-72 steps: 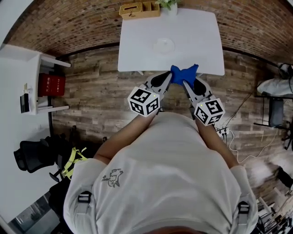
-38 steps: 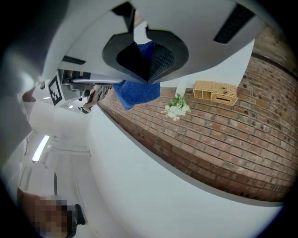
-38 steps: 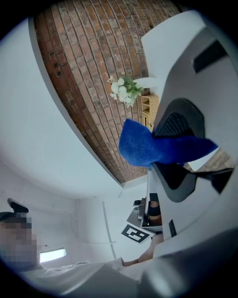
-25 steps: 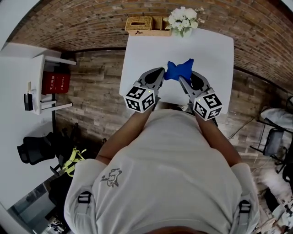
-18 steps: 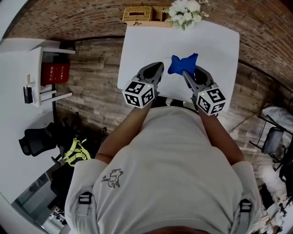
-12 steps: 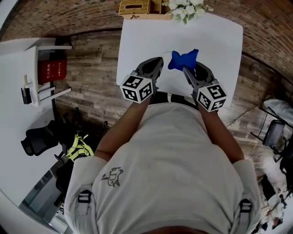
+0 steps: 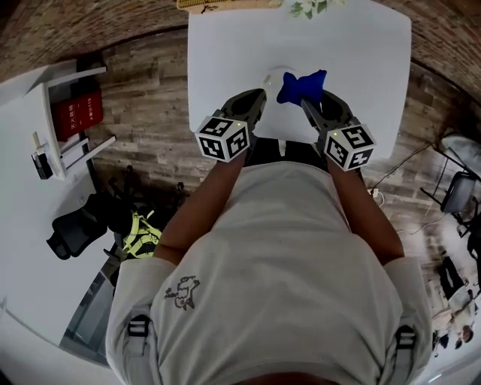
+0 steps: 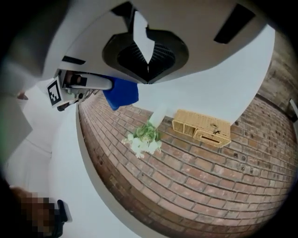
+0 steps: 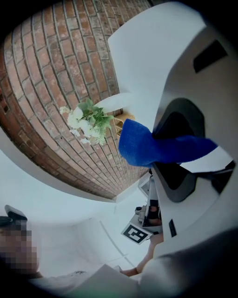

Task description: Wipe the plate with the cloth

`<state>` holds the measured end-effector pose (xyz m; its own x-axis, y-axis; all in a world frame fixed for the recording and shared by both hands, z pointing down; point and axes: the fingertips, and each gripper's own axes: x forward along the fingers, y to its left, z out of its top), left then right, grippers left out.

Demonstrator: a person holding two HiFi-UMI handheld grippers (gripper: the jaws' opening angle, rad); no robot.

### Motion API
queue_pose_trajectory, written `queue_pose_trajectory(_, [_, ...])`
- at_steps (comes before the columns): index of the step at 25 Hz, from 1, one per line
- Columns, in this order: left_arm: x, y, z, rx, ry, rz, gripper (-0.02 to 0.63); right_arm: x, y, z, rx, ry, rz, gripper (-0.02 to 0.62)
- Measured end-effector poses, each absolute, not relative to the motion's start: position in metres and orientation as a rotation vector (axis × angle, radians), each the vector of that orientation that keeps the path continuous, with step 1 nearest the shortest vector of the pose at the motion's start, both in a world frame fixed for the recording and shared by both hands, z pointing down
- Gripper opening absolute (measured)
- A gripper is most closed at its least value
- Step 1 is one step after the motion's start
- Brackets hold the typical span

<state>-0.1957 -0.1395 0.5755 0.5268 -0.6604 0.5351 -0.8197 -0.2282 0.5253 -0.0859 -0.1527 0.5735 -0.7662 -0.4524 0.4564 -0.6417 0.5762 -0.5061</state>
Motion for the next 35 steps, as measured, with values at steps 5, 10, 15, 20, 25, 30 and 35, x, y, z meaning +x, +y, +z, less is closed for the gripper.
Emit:
queue_pose_trajectory(5, [-0.201, -0.136, 0.624, 1.91, -1.118, 0.328, 0.008, -0.094, -0.16, 0.613, 0.928, -2.473, 1.008, 0.133])
queue_pose_trajectory(10, [-0.206, -0.124, 0.663, 1.846, -1.072, 0.378, 0.008, -0.096, -0.146, 0.661, 0.938, -2.397, 1.071, 0.133])
queue_pose_trajectory(15, [-0.214, -0.116, 0.699, 1.806, -1.039, 0.415, 0.009, -0.096, -0.141, 0.699, 0.96, -2.328, 1.101, 0.133])
queue_pose_trajectory(20, [-0.21, -0.114, 0.723, 1.77, -1.053, 0.443, 0.009, -0.082, -0.137, 0.723, 0.991, -2.28, 1.171, 0.133])
queue_pose_trajectory(25, [-0.219, -0.112, 0.743, 1.707, -1.046, 0.458, 0.014, -0.085, -0.13, 0.741, 0.994, -2.234, 1.21, 0.133])
queue_pose_trajectory(30, [-0.209, -0.111, 0.746, 1.691, -1.019, 0.438, 0.05, -0.085, -0.125, 0.749, 0.979, -2.221, 1.212, 0.133])
queue_pose_trajectory(35, [-0.211, -0.114, 0.745, 1.689, -1.002, 0.421, 0.074, -0.088, -0.126, 0.751, 0.975, -2.219, 1.203, 0.133])
